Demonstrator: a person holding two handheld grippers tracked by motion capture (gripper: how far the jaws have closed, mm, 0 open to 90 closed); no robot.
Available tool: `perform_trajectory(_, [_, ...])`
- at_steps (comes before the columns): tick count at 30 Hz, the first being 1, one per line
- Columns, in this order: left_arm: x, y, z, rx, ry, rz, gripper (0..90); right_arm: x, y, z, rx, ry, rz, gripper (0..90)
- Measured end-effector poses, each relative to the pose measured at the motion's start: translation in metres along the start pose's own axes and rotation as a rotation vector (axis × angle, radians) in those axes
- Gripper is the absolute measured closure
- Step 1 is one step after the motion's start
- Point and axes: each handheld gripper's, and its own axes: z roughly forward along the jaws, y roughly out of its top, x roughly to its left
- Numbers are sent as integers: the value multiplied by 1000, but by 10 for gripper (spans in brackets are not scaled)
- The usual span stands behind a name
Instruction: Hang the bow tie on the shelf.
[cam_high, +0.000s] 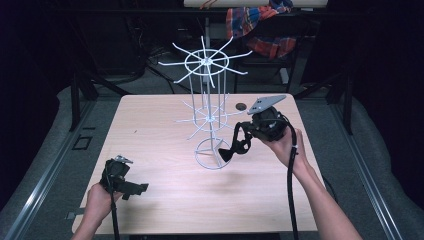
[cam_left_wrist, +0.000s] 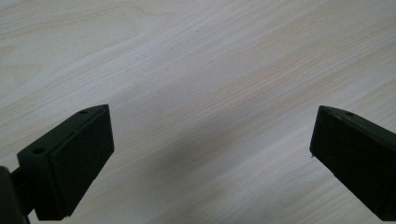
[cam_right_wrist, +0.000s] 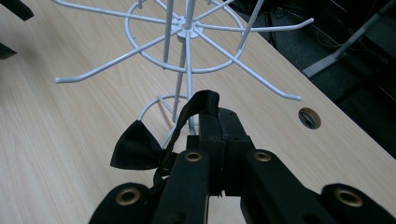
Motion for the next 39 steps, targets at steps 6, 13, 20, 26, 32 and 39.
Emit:
perform_trajectory(6, [0,0,0,-1,2,-1,0,-3,-1,4,-10,18,14,900])
perform_trajectory(13, [0,0,0,-1,2,0,0,-6,-4,8,-15,30,30,900])
perform_trajectory(20, [0,0,-1,-7,5,2,0,-10,-8,11,-25,48,54,900])
perform_trajectory(26, [-1,0,-1,-5,5,1,0,-10,-11,14,-14,58,59,900])
perform_trajectory(32, [0,0,-1,-7,6,2,0,-13,-14,15,-19,69,73,900])
perform_trajectory(39, [0,0,-1,-7,5,2,0,-14,-17,19,-11,82,80,900])
